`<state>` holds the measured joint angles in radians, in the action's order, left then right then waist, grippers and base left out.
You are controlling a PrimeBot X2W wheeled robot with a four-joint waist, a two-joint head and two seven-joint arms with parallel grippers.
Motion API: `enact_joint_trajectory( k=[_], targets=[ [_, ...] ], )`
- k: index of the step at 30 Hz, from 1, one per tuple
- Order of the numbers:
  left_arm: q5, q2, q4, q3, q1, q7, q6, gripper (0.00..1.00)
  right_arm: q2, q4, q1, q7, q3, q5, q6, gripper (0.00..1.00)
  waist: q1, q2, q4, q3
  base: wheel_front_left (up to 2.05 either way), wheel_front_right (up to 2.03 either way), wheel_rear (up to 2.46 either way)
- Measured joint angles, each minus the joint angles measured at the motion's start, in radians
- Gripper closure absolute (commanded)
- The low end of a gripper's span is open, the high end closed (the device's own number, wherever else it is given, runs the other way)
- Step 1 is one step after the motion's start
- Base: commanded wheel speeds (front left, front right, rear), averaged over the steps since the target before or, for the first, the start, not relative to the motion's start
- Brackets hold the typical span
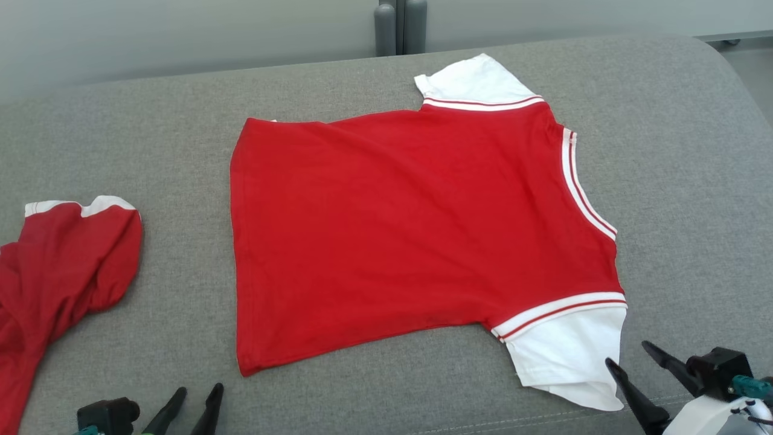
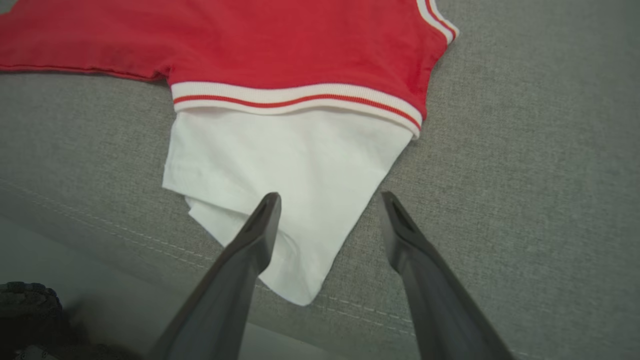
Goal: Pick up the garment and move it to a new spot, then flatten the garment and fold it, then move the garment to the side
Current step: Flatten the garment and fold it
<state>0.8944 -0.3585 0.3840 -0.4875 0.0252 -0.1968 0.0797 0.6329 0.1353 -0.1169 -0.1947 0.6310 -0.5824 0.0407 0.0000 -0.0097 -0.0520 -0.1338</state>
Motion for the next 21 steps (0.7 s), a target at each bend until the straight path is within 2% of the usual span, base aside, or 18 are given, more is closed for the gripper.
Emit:
enact_joint_trajectory(
  k=[3, 14, 21],
  targets=[
    [0.0, -0.01, -0.001, 0.019, 0.018, -0.009, -0.015, 0.0, 0.004, -0.028, 0.0, -0.015, -0.047, -0.025, 0.025, 0.0, 0.0, 0.0, 0.0, 0.023, 0.0, 0.0, 0.0],
    [-0.031, -0.007, -0.096, 0.065, -0.001, -0.041, -0.049, 0.0, 0.019, -0.11, 0.026, -0.034, -0.141, -0.029, 0.051, 0.0, 0.0, 0.0, 0.013, 0.089, 0.0, 0.0, 0.0],
    [-0.075, -0.006, -0.164, 0.1, -0.045, -0.052, -0.078, 0.0, -0.046, -0.142, 0.07, -0.052, -0.176, -0.005, 0.067, 0.0, 0.0, 0.0, 0.035, 0.115, 0.0, 0.0, 0.0]
  ],
)
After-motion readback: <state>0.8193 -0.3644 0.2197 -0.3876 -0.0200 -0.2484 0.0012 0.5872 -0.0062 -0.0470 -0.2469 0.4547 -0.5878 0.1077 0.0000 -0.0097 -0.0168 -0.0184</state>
